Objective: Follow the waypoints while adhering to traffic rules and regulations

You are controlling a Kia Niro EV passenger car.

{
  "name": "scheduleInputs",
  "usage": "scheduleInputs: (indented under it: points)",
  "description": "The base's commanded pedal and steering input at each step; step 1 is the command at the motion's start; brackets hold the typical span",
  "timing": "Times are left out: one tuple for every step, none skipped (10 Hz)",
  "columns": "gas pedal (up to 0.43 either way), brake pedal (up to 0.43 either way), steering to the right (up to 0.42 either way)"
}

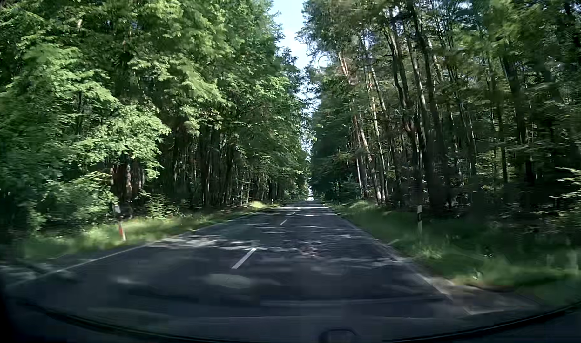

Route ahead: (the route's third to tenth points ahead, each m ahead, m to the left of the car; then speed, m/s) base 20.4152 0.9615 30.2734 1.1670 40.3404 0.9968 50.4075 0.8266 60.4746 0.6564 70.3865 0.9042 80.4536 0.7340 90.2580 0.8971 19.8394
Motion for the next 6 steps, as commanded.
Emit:
scheduleInputs:
  points:
    - [0.067, 0.03, 0.001]
    - [0.067, 0.03, 0.001]
    - [0.067, 0.03, 0.001]
    - [0.067, 0.03, 0.001]
    - [0.067, 0.03, 0.001]
    - [0.067, 0.03, 0.001]
